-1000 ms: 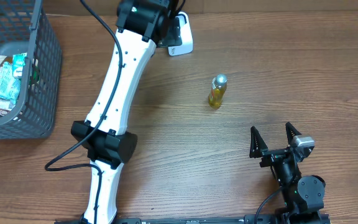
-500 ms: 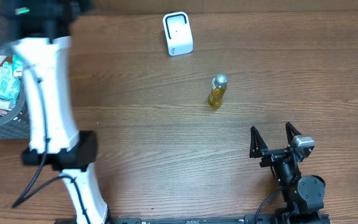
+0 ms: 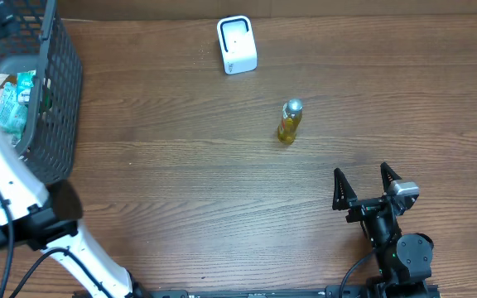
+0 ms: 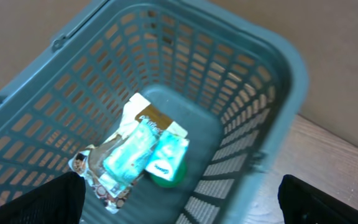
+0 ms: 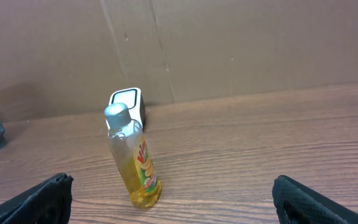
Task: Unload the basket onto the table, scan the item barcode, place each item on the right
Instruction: 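Move the left gripper back into the grey basket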
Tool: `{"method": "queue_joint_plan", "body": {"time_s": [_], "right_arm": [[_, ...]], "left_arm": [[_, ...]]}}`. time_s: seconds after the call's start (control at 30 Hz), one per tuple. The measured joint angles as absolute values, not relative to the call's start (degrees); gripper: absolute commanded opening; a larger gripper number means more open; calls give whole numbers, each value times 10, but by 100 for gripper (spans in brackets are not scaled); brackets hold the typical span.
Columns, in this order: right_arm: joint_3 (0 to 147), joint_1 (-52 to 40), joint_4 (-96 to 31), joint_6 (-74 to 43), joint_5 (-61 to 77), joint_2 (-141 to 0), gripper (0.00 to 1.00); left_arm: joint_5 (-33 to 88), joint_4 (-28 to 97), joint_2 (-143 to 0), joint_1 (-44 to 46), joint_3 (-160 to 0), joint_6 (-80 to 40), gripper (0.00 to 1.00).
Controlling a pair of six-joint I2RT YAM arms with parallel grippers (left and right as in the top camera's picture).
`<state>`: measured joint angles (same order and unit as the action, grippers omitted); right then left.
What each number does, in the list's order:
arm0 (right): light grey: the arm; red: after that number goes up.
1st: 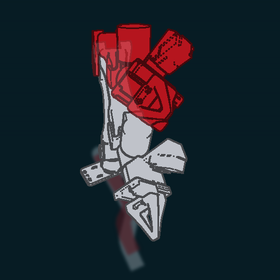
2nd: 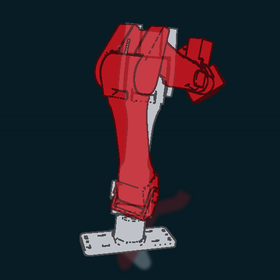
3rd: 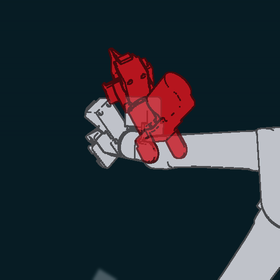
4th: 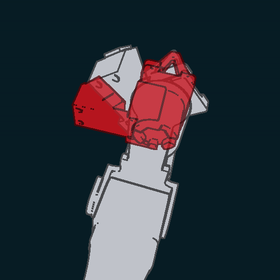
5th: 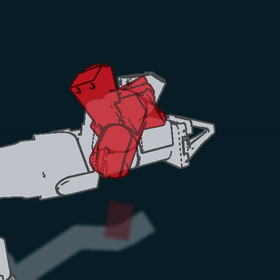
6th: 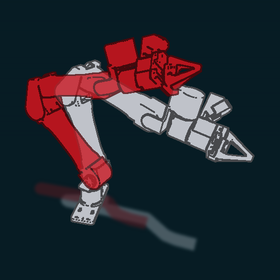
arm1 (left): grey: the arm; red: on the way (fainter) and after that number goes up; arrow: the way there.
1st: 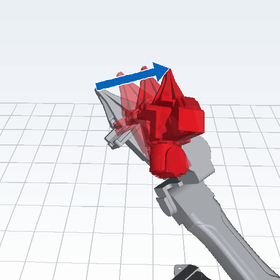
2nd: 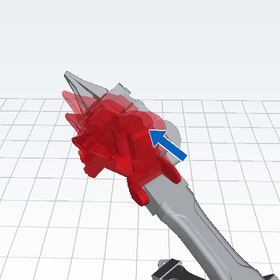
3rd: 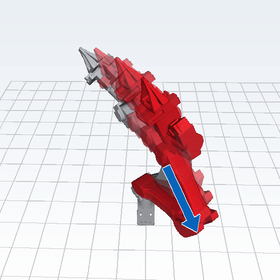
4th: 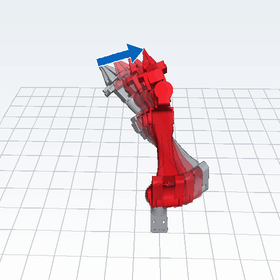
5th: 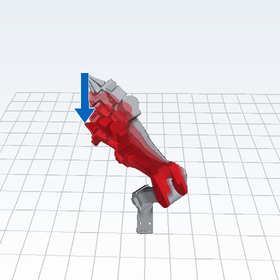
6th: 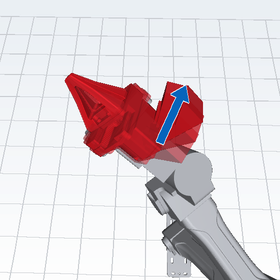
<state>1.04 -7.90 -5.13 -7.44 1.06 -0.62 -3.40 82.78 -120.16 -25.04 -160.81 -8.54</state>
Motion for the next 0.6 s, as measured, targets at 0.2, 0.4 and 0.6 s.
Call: {"method": "queue_joint_plan", "body": {"time_s": [0.2,0.4,0.6], "right_arm": [[11,-79,-51,-74,11,-6,100],[11,-79,-51,-74,11,-6,100],[10,-79,-52,-74,11,-6,100]], "left_arm": [[66,823,-1202,-326,-1563,-31,100],[107,776,-1202,-342,-1470,11,100],[137,698,-1202,-342,-1356,45,100]]}}
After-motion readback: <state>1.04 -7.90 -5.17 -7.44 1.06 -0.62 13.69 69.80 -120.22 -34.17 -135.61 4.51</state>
